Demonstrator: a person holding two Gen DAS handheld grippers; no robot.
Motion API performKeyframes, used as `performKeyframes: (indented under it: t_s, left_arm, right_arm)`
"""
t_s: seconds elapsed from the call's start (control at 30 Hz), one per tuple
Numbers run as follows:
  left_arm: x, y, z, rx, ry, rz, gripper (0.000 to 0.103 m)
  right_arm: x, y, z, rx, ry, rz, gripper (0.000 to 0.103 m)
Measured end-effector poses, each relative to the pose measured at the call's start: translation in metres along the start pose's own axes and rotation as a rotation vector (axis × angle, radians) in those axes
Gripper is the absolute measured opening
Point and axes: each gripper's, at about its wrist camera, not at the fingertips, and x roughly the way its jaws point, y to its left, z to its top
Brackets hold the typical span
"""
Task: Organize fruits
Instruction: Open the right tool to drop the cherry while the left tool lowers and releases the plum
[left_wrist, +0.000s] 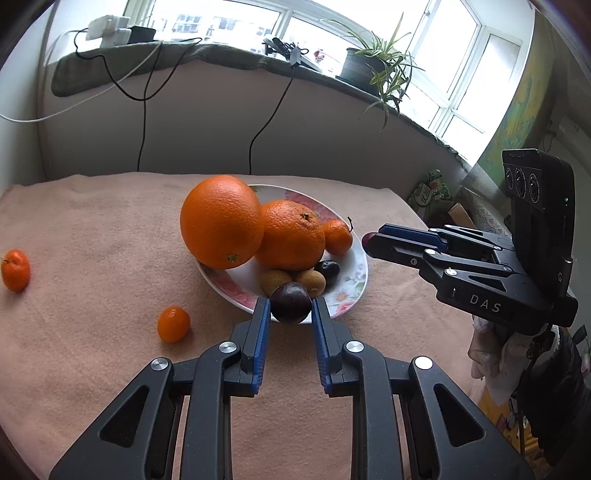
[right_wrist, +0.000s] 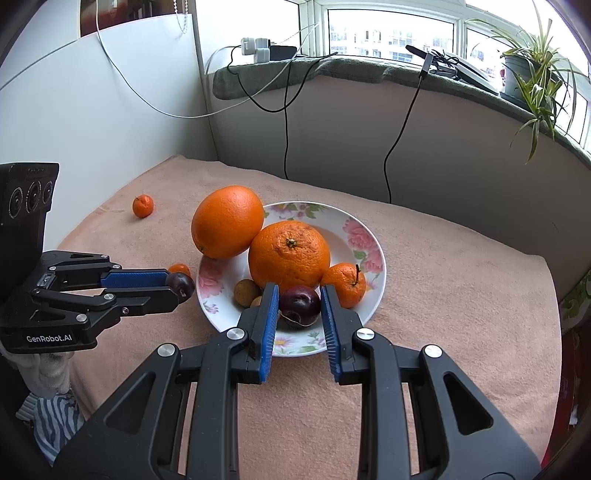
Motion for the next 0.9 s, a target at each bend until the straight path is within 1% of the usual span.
performKeyframes:
  t_s: [0.17, 0.4, 0.63, 0.9]
  left_arm:
    - [0.008, -0.007, 0.002, 0.02, 0.013, 0.002, 0.021]
    - [0.017, -0.013, 0.005, 0.046, 0.027, 0.007, 0.021]
    - [0.025, -0.017, 0.007, 0.07, 0.034, 0.021, 0.021]
    - [0.027, -0.02, 0.006, 0.089, 0.032, 0.034, 0.021]
  right_arm:
    - [0.0, -0.011, 0.002, 0.02, -0.005, -0.008, 0.025]
    - [0.007, -0.024, 0.016, 0.03, -0.019, -0.023, 0.025]
    - [0.024, -0.032, 0.031, 0.039, -0.012, -0.02, 0.025]
    - [0.042, -0.036, 0.038, 0.058, 0.003, -0.014, 0.025]
